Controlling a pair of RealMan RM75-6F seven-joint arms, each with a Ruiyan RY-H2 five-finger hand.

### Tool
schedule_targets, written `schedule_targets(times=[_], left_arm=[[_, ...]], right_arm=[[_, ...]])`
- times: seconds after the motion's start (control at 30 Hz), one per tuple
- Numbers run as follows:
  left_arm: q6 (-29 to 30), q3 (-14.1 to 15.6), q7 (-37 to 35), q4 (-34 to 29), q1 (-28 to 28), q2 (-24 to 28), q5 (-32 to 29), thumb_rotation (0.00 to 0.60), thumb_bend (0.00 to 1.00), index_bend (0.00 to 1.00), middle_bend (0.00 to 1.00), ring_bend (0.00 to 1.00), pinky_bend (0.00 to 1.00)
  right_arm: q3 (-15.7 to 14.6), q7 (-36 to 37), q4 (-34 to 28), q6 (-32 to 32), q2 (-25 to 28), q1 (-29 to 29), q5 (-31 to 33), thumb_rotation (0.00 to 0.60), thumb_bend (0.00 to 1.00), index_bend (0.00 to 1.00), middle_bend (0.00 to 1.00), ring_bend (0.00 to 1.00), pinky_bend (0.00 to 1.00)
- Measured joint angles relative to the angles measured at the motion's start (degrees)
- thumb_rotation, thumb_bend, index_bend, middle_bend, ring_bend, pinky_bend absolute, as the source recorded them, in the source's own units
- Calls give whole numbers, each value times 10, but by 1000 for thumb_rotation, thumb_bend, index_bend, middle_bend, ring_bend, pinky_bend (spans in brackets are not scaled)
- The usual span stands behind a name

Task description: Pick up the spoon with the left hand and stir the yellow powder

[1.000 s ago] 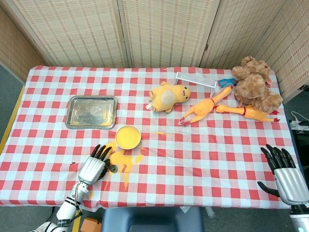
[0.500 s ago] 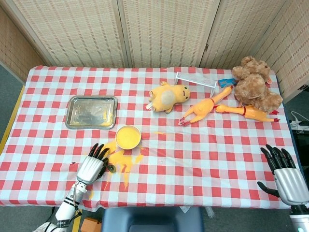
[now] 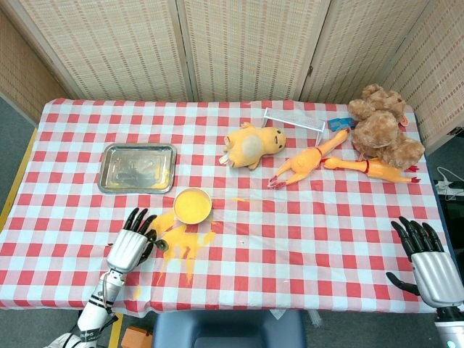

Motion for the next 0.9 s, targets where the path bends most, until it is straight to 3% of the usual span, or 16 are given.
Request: schedule_targets(times=[0.43, 0.9], left_arm=[[9, -49, 41, -70, -31, 27, -1, 600, 489, 747, 169, 0, 0], [-55, -115, 176, -46, -121, -45, -42, 600, 490, 747, 175, 0, 0]], right_arm=[[0, 1, 0, -4, 0, 2, 1, 600, 86, 0, 0, 0, 0], [7, 4, 3, -14, 0, 7, 18, 600, 94, 0, 0, 0, 0]])
